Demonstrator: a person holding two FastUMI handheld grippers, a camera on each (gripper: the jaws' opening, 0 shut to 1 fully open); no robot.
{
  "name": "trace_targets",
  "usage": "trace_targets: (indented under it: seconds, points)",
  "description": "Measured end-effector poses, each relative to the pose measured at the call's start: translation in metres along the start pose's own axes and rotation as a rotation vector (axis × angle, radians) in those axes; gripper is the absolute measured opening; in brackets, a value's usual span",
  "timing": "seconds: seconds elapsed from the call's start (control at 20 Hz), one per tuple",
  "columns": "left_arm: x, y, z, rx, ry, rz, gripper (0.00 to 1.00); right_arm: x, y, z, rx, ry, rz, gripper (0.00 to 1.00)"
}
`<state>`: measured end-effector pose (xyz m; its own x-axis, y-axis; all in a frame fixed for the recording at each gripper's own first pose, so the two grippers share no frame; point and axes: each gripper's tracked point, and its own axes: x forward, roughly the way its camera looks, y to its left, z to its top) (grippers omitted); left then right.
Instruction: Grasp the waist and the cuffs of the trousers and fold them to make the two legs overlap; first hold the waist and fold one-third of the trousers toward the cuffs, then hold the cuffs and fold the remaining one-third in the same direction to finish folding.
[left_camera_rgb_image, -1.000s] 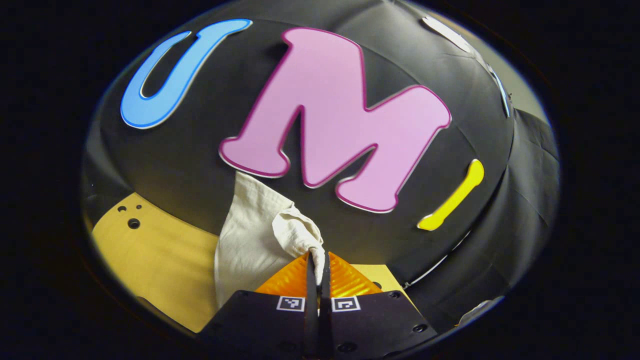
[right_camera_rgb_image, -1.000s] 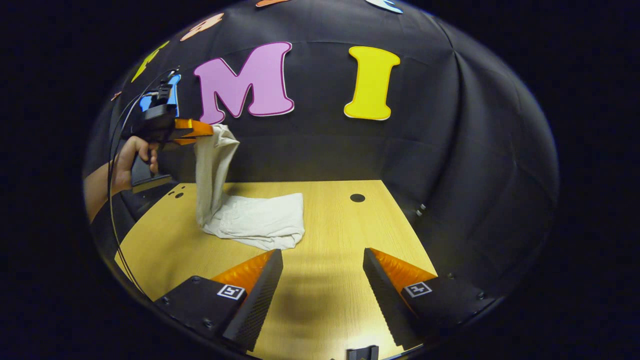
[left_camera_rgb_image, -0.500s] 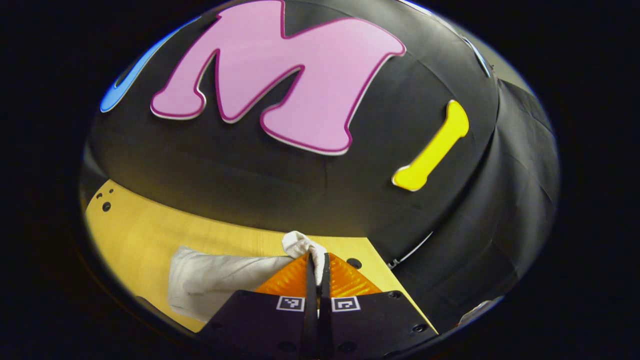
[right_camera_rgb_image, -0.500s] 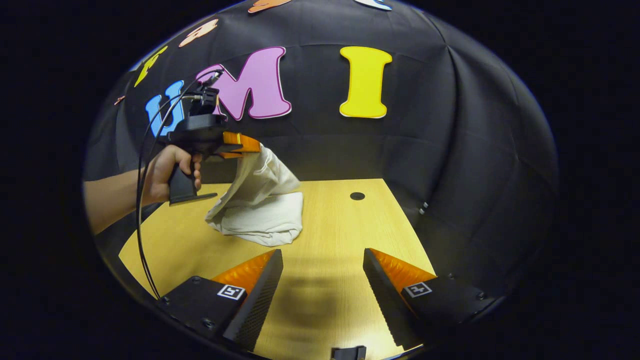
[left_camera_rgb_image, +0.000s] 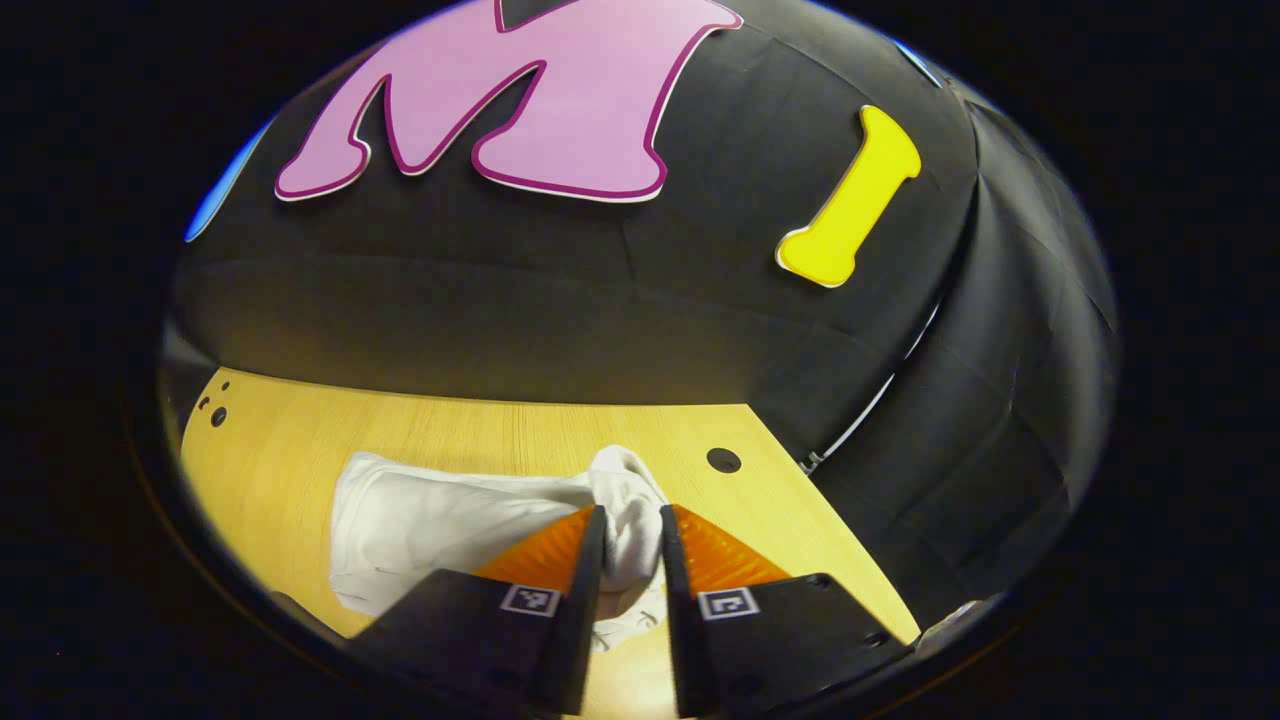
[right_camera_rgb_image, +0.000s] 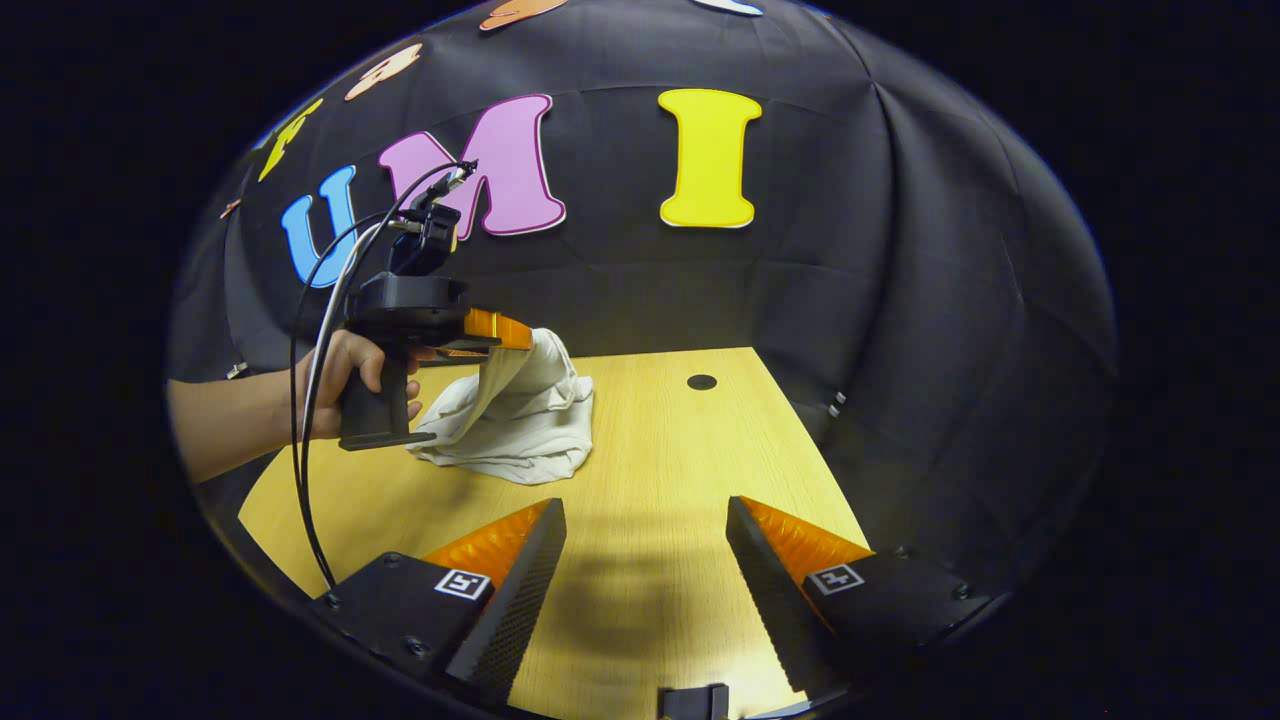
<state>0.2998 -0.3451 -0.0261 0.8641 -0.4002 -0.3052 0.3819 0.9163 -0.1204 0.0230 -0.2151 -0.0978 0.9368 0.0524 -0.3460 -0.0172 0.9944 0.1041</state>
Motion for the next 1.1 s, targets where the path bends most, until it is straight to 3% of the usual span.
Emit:
trace_targets:
  seconds: [0.05, 0.2, 0.3, 0.65, 0.95, 1.1]
  points:
    - [-0.009, 0.004, 0.002, 0.008, -0.009, 0.003, 0.36, -0.001, 0.004, 0.002, -0.003, -0.003, 0.004, 0.99]
    - [-0.04, 0.014, 0.011, 0.039, -0.045, 0.007, 0.85, -0.004, 0.018, 0.011, -0.012, -0.026, 0.017, 0.99]
    - [-0.069, 0.026, 0.014, 0.082, -0.076, 0.031, 0.95, -0.006, 0.032, 0.019, -0.018, -0.046, 0.026, 0.99]
    - [-0.215, 0.067, 0.02, 0.154, -0.235, 0.143, 0.95, -0.038, 0.084, 0.044, -0.013, -0.113, 0.046, 0.99]
    - [-0.324, 0.117, -0.007, 0.211, -0.299, 0.274, 0.95, -0.093, 0.126, 0.056, -0.014, -0.185, 0.05, 0.99]
    - [-0.369, 0.127, -0.032, 0.156, -0.33, 0.304, 0.95, -0.117, 0.141, 0.052, -0.007, -0.218, 0.045, 0.99]
